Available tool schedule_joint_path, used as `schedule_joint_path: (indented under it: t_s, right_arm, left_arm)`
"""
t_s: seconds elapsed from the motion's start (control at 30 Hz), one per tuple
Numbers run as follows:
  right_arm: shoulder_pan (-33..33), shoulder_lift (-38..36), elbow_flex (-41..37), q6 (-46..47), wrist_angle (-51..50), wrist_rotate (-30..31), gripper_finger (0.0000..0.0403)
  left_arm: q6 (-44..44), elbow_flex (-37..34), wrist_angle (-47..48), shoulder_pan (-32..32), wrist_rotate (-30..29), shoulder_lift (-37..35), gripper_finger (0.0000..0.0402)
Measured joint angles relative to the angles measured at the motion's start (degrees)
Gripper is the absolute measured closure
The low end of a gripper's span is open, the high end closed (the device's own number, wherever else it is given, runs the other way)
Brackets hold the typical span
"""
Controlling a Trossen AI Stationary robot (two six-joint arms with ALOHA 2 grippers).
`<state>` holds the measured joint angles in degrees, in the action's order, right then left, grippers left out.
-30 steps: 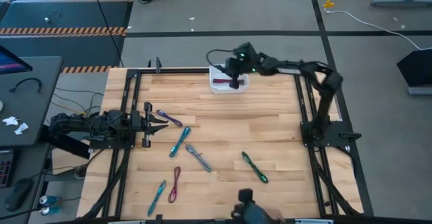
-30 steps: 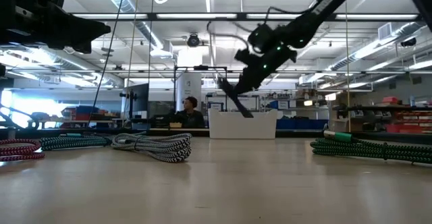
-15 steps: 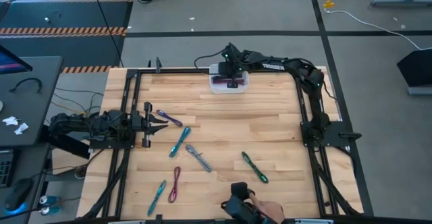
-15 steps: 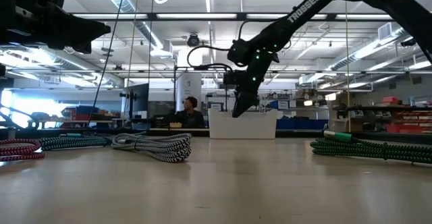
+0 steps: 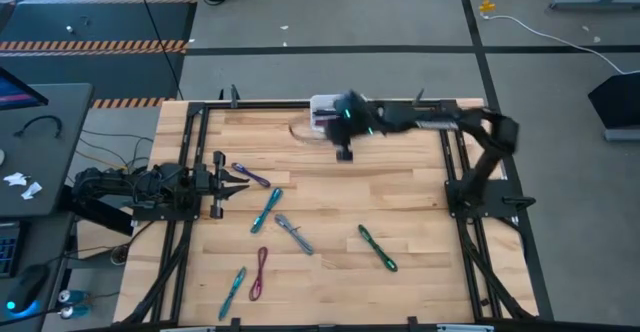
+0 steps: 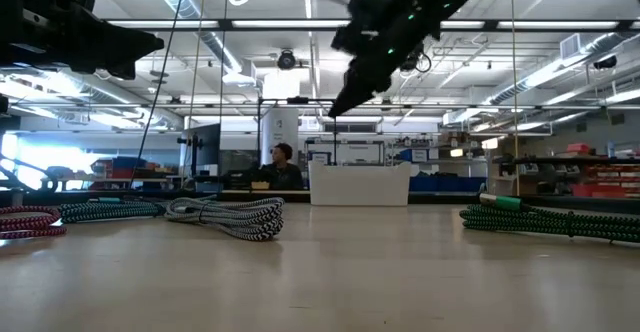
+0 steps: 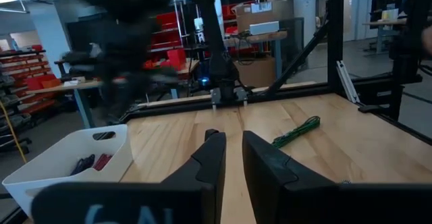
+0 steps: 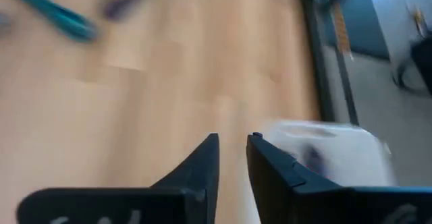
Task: Pick and place USB-C Cables
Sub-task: Put the green charger cable into the white bin
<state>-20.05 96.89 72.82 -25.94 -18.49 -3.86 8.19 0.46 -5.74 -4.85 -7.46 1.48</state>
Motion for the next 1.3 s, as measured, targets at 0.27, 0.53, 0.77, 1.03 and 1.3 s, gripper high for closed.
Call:
schedule_joint_path:
  t_s: [0.27,0.53,0.77,1.03,1.3]
  right_arm:
    - [20.9,-16.3,-23.3,13.4,19.2,13.6,0.0354]
    - [32.4,-22.9,-32.8,26.0,30.3,3.3,0.0355]
    - [36.5,-23.1,-32.7,35.7,28.2,3.8,0.0337]
    - [38.5,-23.1,-32.7,43.0,16.4,5.8,0.0245]
    - [40.6,-23.1,-32.7,59.2,0.9,13.9,0.0201]
  left_arm:
    - [0.0,0.0,0.0,0.0,0.0,0.0,0.0350]
    - [0.0,0.0,0.0,0.0,0.0,0.0,0.0344]
    - [0.0,0.0,0.0,0.0,0.0,0.0,0.0347]
    - [0.0,0.0,0.0,0.0,0.0,0.0,0.0347]
    - [0.0,0.0,-0.3,0.0,0.0,0.0,0.0345]
